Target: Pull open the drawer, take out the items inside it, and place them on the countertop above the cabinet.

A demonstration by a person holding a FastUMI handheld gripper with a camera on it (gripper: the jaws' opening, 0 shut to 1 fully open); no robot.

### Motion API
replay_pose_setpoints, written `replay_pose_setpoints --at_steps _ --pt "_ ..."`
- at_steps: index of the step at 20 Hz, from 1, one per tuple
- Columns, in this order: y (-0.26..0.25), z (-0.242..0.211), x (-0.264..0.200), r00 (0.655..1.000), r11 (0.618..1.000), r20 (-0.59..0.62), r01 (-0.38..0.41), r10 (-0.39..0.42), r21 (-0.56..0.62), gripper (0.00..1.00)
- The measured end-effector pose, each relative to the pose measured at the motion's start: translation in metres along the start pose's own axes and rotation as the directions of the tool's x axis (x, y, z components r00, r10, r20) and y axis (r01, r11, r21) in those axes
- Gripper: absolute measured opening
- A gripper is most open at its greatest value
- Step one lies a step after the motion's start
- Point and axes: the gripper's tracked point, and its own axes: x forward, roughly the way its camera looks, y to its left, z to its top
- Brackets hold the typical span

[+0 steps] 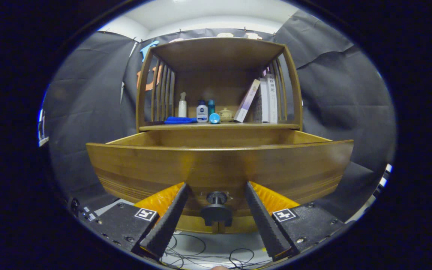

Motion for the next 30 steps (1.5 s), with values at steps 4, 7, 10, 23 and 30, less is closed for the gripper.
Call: replay_pose_setpoints --at_steps 4,7,10,23,30 --pt "0.001 -0.002 0.005 1.0 0.997 0.008 0.031 -0.03 -0.075 0.98" --pt "0.002 0.003 0.014 1.0 0.999 0.001 0.009 -0.009 -0.048 0.99" --pt "0.002 0.006 0.027 1.0 0.999 -0.013 0.014 -0.014 -0.046 0.99" --pt "0.007 0.03 0.107 0.998 1.0 -0.06 0.02 -0.022 -0.02 0.99" --pt "0.007 0.037 0.149 0.997 0.999 -0.074 0.025 -0.028 -0.035 0.99"
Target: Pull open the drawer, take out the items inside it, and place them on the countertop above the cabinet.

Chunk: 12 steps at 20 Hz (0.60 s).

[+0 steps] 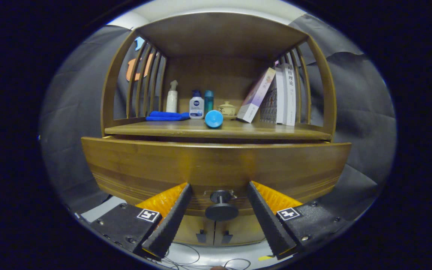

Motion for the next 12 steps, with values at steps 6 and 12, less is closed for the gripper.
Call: replay_pose_setpoints --at_steps 6,12 --pt "0.001 0.009 0.038 1.0 1.0 -0.024 0.001 -0.001 -0.01 0.99" --pt "0.002 0.011 0.048 1.0 1.0 -0.015 0.013 -0.013 -0.002 0.99"
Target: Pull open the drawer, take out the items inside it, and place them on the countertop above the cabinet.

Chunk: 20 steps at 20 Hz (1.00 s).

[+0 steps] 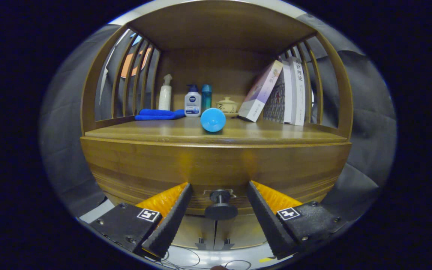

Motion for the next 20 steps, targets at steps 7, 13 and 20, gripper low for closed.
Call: replay_pose_setpoints --at_steps 7,13,20 --pt "-0.006 0.014 -0.028 0.999 0.999 0.01 -0.051 0.051 0.008 0.99" --pt "-0.021 0.026 -0.097 0.994 0.994 0.064 -0.089 0.085 0.067 0.99" --pt "-0.022 0.051 -0.182 0.977 0.983 0.141 -0.17 0.159 0.073 0.99"
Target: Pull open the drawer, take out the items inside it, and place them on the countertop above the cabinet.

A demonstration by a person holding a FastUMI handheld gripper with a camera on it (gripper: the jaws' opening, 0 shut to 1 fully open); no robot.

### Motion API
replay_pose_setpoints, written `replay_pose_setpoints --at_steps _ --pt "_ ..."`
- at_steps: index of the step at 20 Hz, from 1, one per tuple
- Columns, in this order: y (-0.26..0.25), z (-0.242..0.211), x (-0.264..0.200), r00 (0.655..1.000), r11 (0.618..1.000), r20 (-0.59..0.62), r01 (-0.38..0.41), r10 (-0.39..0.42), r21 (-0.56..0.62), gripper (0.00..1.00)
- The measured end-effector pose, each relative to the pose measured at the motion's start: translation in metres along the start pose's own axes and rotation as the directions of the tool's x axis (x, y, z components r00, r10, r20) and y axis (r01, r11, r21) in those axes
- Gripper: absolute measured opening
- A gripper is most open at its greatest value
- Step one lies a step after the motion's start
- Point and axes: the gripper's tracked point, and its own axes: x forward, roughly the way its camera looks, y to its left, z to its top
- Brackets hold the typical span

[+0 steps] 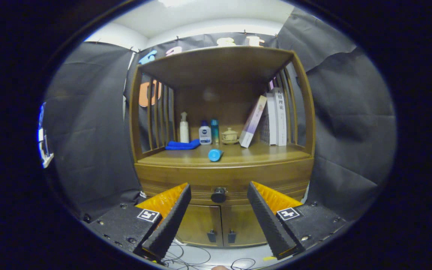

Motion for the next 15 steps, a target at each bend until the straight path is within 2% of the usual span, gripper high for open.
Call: replay_pose_setpoints --at_steps 5,15 --pt "0.008 0.01 -0.056 0.999 0.999 0.014 -0.037 0.037 0.003 0.99" --pt "0.022 0.001 -0.16 0.993 0.995 0.072 -0.095 0.095 -0.006 0.99"
